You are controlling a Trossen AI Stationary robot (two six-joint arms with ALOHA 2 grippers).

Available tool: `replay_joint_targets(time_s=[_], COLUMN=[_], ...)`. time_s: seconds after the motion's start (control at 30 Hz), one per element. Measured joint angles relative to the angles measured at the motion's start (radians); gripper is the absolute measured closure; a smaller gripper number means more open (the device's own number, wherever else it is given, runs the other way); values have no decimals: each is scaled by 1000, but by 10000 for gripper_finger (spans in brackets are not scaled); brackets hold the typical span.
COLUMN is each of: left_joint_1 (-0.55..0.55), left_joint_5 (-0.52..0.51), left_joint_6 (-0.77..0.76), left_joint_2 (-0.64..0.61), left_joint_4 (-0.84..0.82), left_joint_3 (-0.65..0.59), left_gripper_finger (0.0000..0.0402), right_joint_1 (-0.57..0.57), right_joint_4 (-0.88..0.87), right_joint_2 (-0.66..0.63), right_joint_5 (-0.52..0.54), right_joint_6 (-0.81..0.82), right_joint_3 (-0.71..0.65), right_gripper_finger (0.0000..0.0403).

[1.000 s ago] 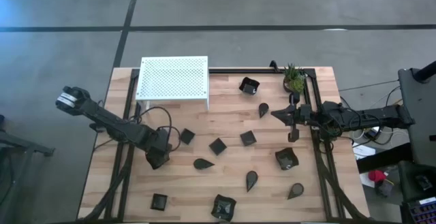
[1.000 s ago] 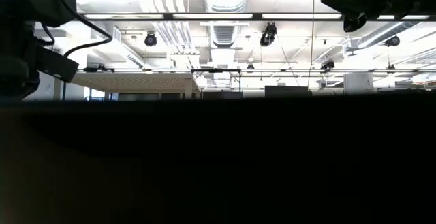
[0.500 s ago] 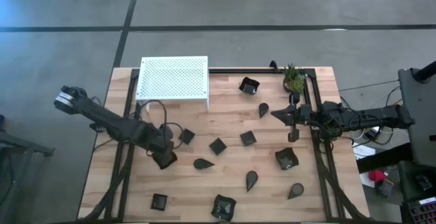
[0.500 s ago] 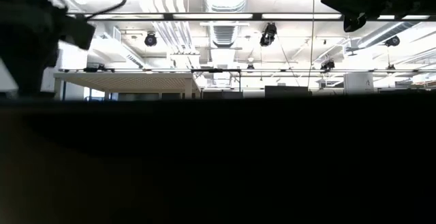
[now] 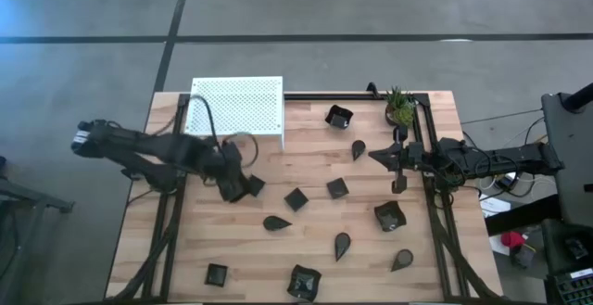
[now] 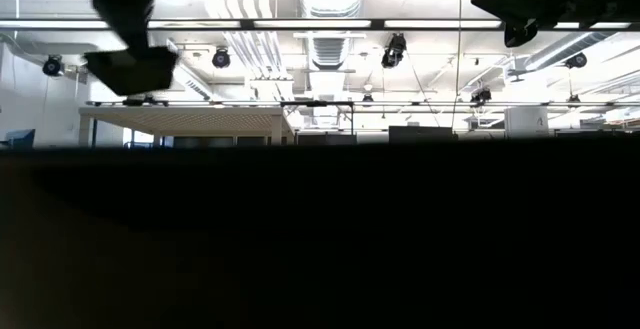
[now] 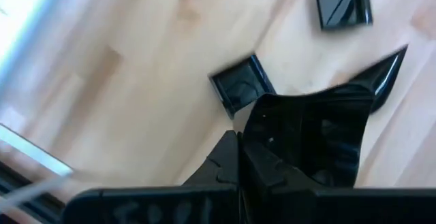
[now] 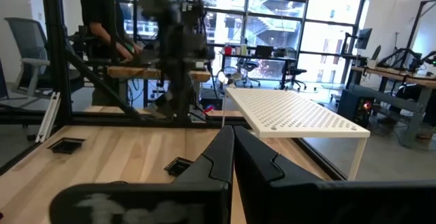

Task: Pick & Place Mini shaped plates
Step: Put the distorted square plate on the shelf

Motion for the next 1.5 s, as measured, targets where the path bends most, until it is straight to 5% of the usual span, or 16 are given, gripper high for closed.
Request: replay_joint_targets(time_s=[0.47, 0.93, 1.23, 1.5], left_joint_1=[485, 1022, 1163, 1168], left_joint_5=[46, 55, 94, 63], left_joint_6=[294, 437, 433, 375], left_joint_2=[0, 22, 50, 64], left_joint_4=[-97, -87, -58, -35], left_joint_3=[224, 216, 216, 221], left_gripper_finger=[401, 401, 401, 402], right_joint_1=[0, 0, 0, 0], right_joint_4=[0, 0, 0, 0], right_joint_2=[0, 0, 0, 0], right_joint_5=[0, 0, 0, 0], right_joint_6=[-3, -3, -3, -4], right_joint_3=[0, 0, 0, 0], right_gripper_finger=[394, 394, 394, 394])
